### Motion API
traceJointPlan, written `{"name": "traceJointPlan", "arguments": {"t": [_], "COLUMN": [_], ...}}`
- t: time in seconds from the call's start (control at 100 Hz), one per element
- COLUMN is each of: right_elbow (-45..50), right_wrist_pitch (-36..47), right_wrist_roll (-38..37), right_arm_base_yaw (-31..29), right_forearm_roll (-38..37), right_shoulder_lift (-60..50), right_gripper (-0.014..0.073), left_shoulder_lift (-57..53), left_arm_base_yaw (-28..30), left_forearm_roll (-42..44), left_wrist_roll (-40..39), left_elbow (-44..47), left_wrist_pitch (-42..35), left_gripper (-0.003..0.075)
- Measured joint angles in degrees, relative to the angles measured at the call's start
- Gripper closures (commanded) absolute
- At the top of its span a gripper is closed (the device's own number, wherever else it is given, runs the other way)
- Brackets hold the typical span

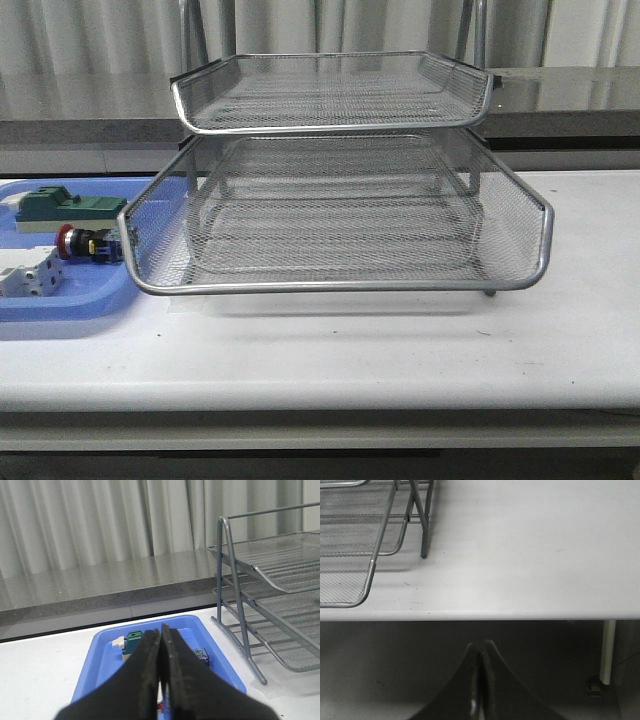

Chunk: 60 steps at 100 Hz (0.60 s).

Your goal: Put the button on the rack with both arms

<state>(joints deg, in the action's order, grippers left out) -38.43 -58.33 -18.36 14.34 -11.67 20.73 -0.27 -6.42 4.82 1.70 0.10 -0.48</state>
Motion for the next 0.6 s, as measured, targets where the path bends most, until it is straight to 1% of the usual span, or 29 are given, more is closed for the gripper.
{"name": "traceJointPlan", "arguments": {"t": [0.35,0.5,0.6], "right_elbow": [0.0,0.0,0.0], "right_wrist_pitch": [0.0,0.0,0.0], "right_wrist_roll": [0.0,0.0,0.0], "right_arm_base_yaw": [0.0,0.0,0.0], "right_forearm_roll": [-0.1,-0.1,-0.1], "right_shoulder_lift": [0.0,0.0,0.0], "right_gripper": [0.0664,0.0664,0.0664], "left_shoulder_lift": [0.0,0.0,0.7], "left_arm_base_yaw": [0.0,0.0,0.0], "left_forearm_roll": [-0.6,-5.8,-9.9], "left_wrist_roll": [0.0,0.0,0.0], "left_elbow": [0.0,-0.3,-2.9], "left_wrist_pitch": [-1.0,-1.3,0.1], "left_gripper": [0.0740,0.0740,0.0740]}}
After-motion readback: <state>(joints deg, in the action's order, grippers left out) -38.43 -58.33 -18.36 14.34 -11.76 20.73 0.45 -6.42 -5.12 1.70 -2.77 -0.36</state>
